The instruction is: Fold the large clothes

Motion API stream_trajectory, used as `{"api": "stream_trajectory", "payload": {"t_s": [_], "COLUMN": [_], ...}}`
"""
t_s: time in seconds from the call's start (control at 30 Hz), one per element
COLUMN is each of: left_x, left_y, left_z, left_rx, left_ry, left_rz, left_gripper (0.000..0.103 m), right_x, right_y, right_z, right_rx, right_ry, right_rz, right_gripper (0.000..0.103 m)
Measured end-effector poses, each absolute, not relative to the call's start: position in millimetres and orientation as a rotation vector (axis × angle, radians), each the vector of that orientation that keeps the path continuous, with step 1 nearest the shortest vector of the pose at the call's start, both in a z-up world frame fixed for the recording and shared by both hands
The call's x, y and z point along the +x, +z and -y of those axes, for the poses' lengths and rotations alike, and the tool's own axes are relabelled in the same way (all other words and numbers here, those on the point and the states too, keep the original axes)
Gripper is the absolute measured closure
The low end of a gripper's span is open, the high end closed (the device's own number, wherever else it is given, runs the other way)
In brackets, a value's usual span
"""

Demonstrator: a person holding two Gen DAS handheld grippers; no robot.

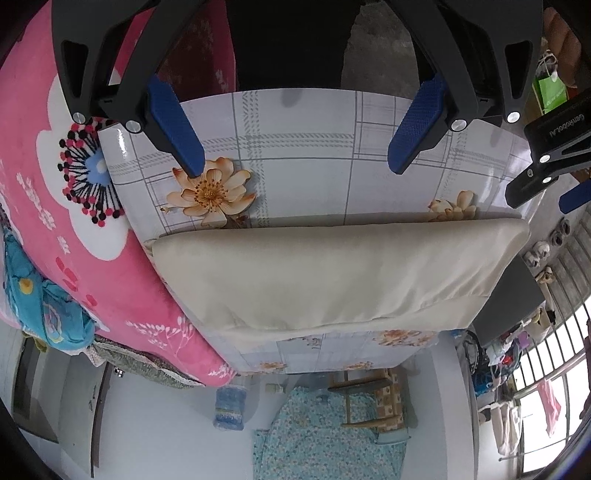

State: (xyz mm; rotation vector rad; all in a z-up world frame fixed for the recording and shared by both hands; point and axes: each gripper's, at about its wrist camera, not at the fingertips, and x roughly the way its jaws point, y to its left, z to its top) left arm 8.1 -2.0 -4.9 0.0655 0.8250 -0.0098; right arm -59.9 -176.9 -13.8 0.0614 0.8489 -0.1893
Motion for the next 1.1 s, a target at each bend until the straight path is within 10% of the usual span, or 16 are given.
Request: {"api": "stream_trajectory", "payload": {"t_s": [1.1], "left_x": [8], "left_y": [-7], "left_z": [-7], "left_rx": [0.022], "left_ry": [0.019], "left_rz": [-0.848], "left_gripper": [0.008], "right_x": [-54], "right_y": [-6], "right_z": [172], "right_rx": [0.064], "right_ry": [-0.185], "right_rz": [-0.847], "right_gripper": [0.006]}}
